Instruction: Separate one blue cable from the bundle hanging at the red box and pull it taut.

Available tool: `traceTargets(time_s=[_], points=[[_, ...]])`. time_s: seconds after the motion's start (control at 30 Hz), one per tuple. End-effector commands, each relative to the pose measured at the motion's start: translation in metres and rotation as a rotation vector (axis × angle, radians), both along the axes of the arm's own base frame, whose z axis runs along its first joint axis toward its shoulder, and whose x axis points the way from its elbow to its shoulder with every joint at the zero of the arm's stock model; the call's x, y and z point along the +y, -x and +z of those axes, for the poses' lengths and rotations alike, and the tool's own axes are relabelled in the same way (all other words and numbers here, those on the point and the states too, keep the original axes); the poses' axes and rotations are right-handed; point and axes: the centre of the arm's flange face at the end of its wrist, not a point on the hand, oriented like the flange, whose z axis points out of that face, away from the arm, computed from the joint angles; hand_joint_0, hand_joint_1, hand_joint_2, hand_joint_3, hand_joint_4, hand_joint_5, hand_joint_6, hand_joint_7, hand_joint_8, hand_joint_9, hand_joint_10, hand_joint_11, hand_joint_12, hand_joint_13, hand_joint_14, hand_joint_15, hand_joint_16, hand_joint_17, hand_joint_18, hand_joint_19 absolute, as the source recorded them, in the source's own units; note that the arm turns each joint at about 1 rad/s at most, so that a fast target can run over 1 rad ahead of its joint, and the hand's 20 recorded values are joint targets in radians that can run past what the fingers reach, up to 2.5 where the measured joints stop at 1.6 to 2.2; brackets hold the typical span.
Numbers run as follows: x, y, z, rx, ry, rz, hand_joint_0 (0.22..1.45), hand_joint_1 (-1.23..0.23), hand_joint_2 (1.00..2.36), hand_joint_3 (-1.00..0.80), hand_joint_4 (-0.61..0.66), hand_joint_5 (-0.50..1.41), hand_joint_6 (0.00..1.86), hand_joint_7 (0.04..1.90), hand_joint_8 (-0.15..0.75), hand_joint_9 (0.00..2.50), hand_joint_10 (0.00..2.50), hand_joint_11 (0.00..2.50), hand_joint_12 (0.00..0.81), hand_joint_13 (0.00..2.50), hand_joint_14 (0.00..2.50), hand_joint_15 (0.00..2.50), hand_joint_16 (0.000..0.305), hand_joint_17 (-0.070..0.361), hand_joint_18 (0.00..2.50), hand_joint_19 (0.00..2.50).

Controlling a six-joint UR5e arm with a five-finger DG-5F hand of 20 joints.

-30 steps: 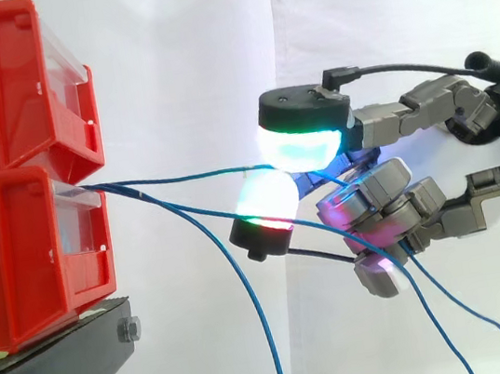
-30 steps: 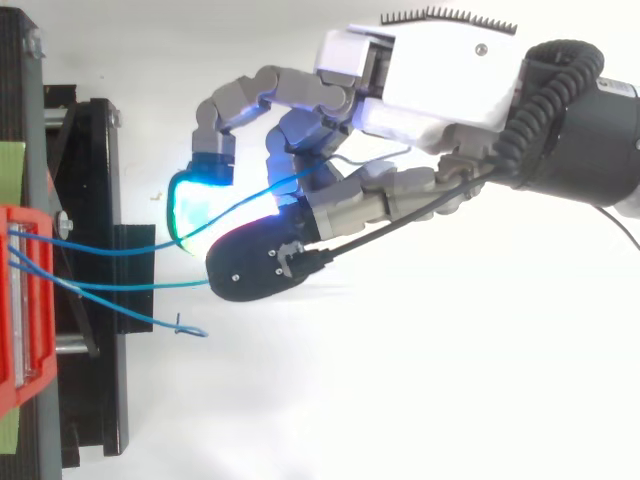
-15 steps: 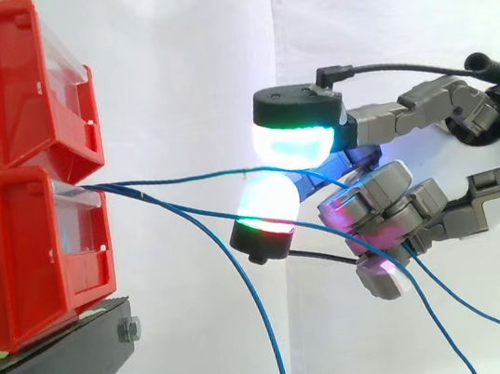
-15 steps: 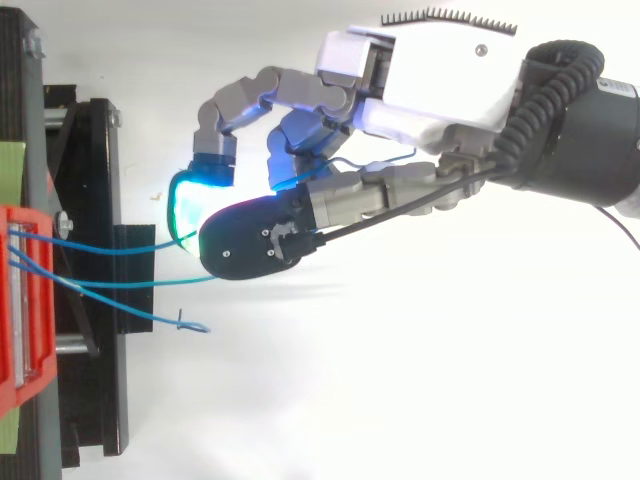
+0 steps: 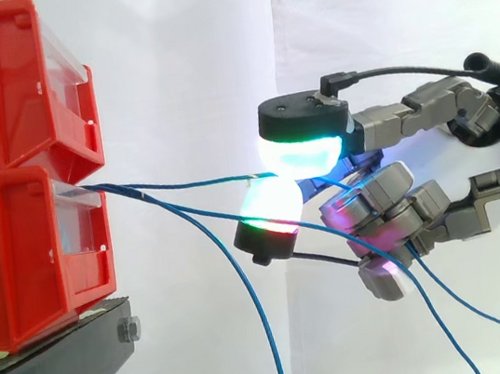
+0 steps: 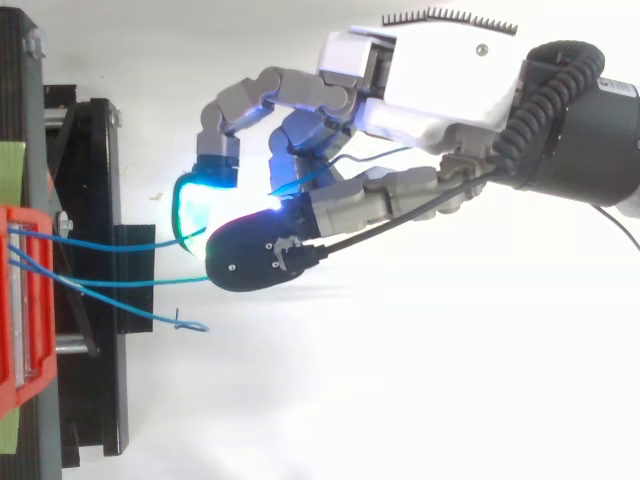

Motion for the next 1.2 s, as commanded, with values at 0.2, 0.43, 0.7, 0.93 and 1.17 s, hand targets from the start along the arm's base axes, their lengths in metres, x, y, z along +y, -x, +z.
traceTargets(time_s=[0.2, 0.43, 0.7, 0.93, 1.17], points=[[-0.0001, 0.0006, -0.0005, 0.002, -0.021, -0.002, 0.60, -0.61, 1.00, -0.47, 0.19, -0.20, 0.82, 0.96, 0.311, 0.78, 1.20, 1.38, 0.362, 1.01, 1.44, 1.47, 0.048, 0.107, 1.04, 0.98], [-0.0020, 0.0008, -0.0017, 0.001, -0.044, -0.005, 0.63, -0.37, 1.00, -0.49, 0.15, -0.17, 0.82, 0.97, 0.307, 0.87, 1.08, 1.46, 0.356, 1.04, 1.44, 1.49, 0.047, 0.106, 1.04, 1.00], [-0.0023, 0.0006, -0.0002, -0.006, -0.044, -0.008, 0.62, -0.57, 1.02, -0.29, 0.17, -0.17, 0.80, 1.01, 0.304, 0.83, 1.05, 1.47, 0.363, 1.03, 1.44, 1.48, 0.048, 0.108, 1.04, 0.99], [-0.0023, 0.0007, -0.0016, -0.001, -0.044, -0.008, 0.63, -0.68, 1.02, -0.28, 0.18, -0.19, 0.83, 0.99, 0.306, 0.81, 1.11, 1.43, 0.354, 1.02, 1.43, 1.47, 0.048, 0.109, 1.04, 0.98], [-0.0001, 0.0008, -0.0006, -0.001, -0.045, -0.005, 0.59, -0.57, 1.00, -0.47, 0.18, -0.19, 0.84, 0.97, 0.313, 0.81, 1.13, 1.42, 0.365, 1.02, 1.46, 1.45, 0.049, 0.110, 1.04, 0.99]])
